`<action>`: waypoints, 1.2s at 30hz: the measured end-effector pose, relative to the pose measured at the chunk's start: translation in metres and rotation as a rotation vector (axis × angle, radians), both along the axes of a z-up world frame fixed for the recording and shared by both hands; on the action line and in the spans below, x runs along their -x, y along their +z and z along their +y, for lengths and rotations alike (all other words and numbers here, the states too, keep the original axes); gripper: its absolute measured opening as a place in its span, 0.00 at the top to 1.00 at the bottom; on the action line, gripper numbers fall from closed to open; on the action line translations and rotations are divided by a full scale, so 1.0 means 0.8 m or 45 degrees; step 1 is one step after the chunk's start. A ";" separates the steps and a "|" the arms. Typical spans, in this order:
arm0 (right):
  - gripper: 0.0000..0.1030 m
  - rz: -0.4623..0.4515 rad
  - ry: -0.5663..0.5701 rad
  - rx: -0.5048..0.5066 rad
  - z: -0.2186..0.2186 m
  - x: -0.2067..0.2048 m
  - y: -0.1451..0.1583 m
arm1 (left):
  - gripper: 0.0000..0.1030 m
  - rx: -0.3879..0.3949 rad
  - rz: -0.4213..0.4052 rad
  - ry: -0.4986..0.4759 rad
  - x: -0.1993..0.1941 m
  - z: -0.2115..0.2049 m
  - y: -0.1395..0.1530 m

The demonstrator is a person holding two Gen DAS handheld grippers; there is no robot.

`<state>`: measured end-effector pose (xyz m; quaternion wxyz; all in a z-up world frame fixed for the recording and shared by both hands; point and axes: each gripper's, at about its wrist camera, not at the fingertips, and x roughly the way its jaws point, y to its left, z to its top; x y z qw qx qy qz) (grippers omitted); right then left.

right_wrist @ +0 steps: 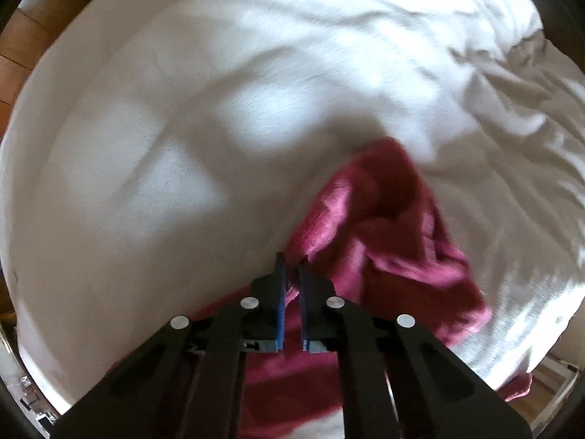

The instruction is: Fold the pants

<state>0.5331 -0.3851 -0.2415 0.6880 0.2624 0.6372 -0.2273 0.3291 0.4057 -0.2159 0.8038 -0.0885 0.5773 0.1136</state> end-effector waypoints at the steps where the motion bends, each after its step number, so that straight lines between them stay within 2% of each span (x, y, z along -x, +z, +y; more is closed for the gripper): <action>1: 0.95 -0.021 -0.004 0.000 -0.001 0.010 0.010 | 0.86 0.001 -0.004 -0.004 0.000 0.001 0.002; 8: 0.95 -0.195 -0.035 0.040 -0.005 0.100 0.095 | 0.86 0.020 -0.062 -0.053 0.021 0.014 0.020; 11: 0.96 -0.249 -0.031 0.095 0.024 0.151 0.126 | 0.87 0.029 -0.089 -0.084 0.038 0.019 0.029; 19: 0.96 -0.311 -0.093 0.195 0.052 0.290 0.176 | 0.87 0.056 -0.119 -0.169 0.102 0.031 0.050; 22: 0.96 -0.292 -0.129 0.200 0.061 0.344 0.180 | 0.87 0.068 -0.101 -0.198 0.134 0.035 0.050; 26: 0.96 -0.237 -0.175 0.184 0.070 0.403 0.166 | 0.87 0.090 -0.063 -0.232 0.173 0.036 0.043; 32: 0.96 -0.123 -0.189 0.229 0.081 0.467 0.138 | 0.87 0.051 0.029 -0.317 0.226 0.025 0.023; 36: 0.96 -0.079 -0.198 0.248 0.073 0.494 0.126 | 0.87 0.048 0.096 -0.298 0.255 0.026 0.002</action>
